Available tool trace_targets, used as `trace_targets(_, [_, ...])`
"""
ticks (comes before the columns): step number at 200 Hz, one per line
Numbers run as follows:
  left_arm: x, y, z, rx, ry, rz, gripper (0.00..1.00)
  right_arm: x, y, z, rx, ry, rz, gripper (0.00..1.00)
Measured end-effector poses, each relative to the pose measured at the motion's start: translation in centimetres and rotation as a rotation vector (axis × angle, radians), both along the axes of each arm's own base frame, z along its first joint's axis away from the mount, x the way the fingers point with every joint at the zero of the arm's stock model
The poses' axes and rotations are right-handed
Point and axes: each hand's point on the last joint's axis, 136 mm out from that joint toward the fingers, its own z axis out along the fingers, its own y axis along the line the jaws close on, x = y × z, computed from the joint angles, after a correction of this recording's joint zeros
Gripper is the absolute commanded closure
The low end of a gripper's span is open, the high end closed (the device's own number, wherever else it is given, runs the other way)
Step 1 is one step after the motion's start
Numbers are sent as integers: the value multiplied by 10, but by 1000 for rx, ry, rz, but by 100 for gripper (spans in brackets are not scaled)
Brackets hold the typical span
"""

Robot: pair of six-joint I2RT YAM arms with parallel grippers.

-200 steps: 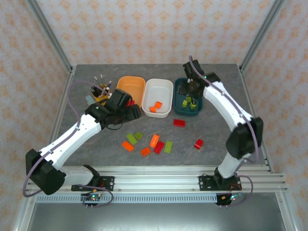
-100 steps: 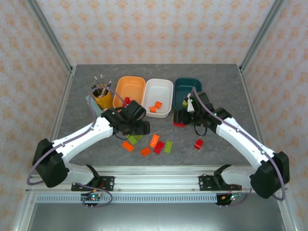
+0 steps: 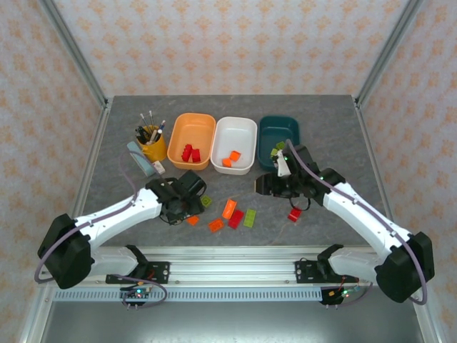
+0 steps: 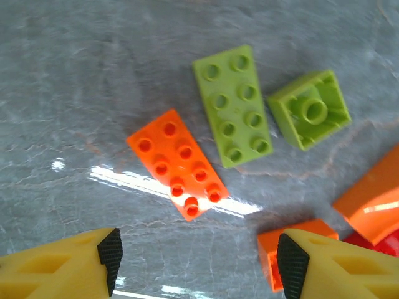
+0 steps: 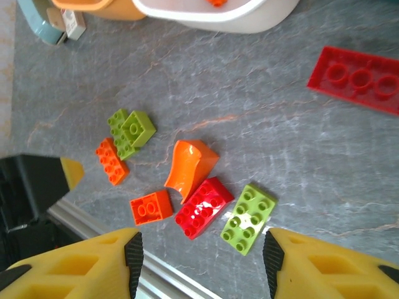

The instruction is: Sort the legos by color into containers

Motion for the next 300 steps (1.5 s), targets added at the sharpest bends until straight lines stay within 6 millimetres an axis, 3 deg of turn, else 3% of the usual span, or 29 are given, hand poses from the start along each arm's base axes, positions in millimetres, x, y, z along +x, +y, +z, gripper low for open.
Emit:
trace_targets(23, [4, 5, -3, -15, 11, 123, 32, -8, 13, -6, 11, 23, 67, 40])
trace_targets(72, [-4, 5, -30, 4, 109, 242, 33, -11, 30, -14, 26, 38, 133, 40])
trace_targets(167, [-8, -7, -62, 60, 202, 237, 39, -5, 36, -14, 45, 25, 145, 40])
trace_targets(223, [-3, -10, -64, 67, 193, 203, 51, -5, 36, -14, 45, 25, 144, 40])
trace_targets(262, [-1, -11, -65, 65, 177, 158, 70, -5, 36, -14, 45, 25, 144, 40])
trace_targets(300, [-2, -7, -62, 57, 146, 138, 72, -5, 36, -14, 45, 25, 144, 41])
